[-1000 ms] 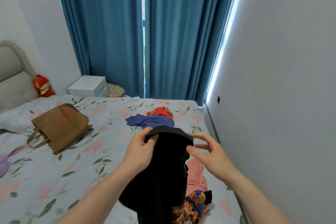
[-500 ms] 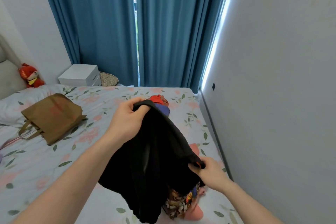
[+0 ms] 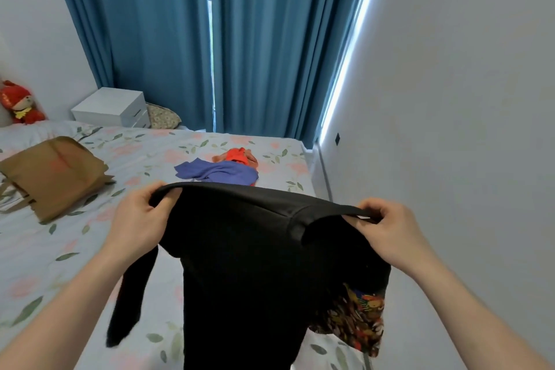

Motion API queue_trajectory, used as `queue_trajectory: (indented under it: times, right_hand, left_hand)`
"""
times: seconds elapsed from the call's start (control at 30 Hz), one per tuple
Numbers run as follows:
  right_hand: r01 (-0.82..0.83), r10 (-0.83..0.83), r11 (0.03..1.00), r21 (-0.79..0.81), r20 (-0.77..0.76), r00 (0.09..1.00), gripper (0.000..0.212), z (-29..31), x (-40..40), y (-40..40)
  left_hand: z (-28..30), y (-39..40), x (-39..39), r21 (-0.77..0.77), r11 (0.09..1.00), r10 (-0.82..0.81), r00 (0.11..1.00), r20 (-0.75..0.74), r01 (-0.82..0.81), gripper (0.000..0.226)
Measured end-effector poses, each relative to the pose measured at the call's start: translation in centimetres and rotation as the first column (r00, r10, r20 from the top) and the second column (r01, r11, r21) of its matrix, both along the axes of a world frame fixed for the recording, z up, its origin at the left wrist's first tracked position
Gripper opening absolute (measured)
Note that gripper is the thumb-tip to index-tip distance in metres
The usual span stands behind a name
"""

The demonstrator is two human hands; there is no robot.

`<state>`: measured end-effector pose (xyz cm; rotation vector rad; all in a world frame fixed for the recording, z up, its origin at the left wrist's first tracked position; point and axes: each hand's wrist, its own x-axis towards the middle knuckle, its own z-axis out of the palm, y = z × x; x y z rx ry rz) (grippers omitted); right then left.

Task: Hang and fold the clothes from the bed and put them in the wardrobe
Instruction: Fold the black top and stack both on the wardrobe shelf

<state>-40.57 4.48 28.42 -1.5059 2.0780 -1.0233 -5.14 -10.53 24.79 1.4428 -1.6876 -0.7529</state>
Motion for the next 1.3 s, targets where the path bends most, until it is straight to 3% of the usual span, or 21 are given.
queue_trajectory:
  times: [0.1,0.17,0.3,0.37,0.47,0.6,0.7,0.83,0.93,1.07,1.2,1.3]
  right_hand:
    - [-0.029,0.064,0.967,0.253,-0.133,0.989,0.051,-2.0,-5.4,1.3]
    - [-0.107,0.168,0.904,0.413,-0.114,0.979,0.054,-3.8,-9.0,2.8]
    - [-0.285,0.350,0.783,0.553,-0.013,0.937,0.020,-7.1,-15.3,5.6]
    - [-0.342,0.408,0.761,0.551,0.004,0.913,0.014,-8.1,-17.7,6.1]
    - [-0.380,0.389,0.824,0.420,0.067,0.919,0.008,-7.8,-19.5,6.0]
    - [-0.307,0.289,0.951,0.044,0.230,0.929,0.012,-2.8,-19.8,4.2]
    - [-0.243,0.299,0.949,-0.199,0.335,0.894,0.012,2.1,-19.2,2.9]
    - [-0.273,0.354,0.920,-0.282,0.298,0.886,0.013,5.8,-18.8,1.4]
    - [-0.263,0.304,0.943,-0.205,0.200,0.932,0.017,5.4,-19.0,-0.2]
    - [-0.242,0.239,0.970,0.010,0.109,0.965,0.021,1.3,-19.1,-3.0]
    - [-0.244,0.239,0.944,0.222,0.050,0.970,0.023,-4.4,-19.2,-5.2]
    - [-0.263,0.254,0.907,0.330,0.069,0.965,0.028,-8.4,-19.5,-7.2]
  left_hand:
    - [-0.6,2.8,-3.9,-0.016,0.999,0.032,0.999,-0.020,-0.032,0.020]
    - [-0.7,5.0,-6.7,-0.035,0.998,0.055,0.998,-0.019,-0.056,0.021]
    - [-0.4,9.2,-11.5,-0.041,0.987,0.155,0.987,-0.039,-0.157,0.022]
    - [0.0,11.0,-12.9,-0.048,0.980,0.191,0.981,-0.041,-0.193,0.022]
    - [1.5,13.6,-13.5,-0.046,0.965,0.256,0.965,-0.050,-0.258,0.019]
    - [5.6,15.3,-12.4,-0.093,0.927,0.358,0.931,-0.072,-0.364,0.028]
    - [9.0,16.0,-11.1,-0.110,0.905,0.404,0.912,-0.074,-0.410,0.020]
    - [10.4,15.2,-9.5,-0.139,0.905,0.413,0.909,0.060,-0.402,0.013]
    - [8.6,13.2,-9.0,-0.142,0.911,0.411,0.880,0.236,-0.387,0.031]
    - [2.9,10.4,-8.5,-0.075,0.946,0.316,0.849,0.424,-0.315,0.058]
    - [-3.9,8.7,-7.7,0.117,0.958,0.164,0.832,0.530,-0.263,0.061]
    - [-8.6,7.9,-7.4,0.169,0.957,0.102,0.819,0.565,-0.236,0.054]
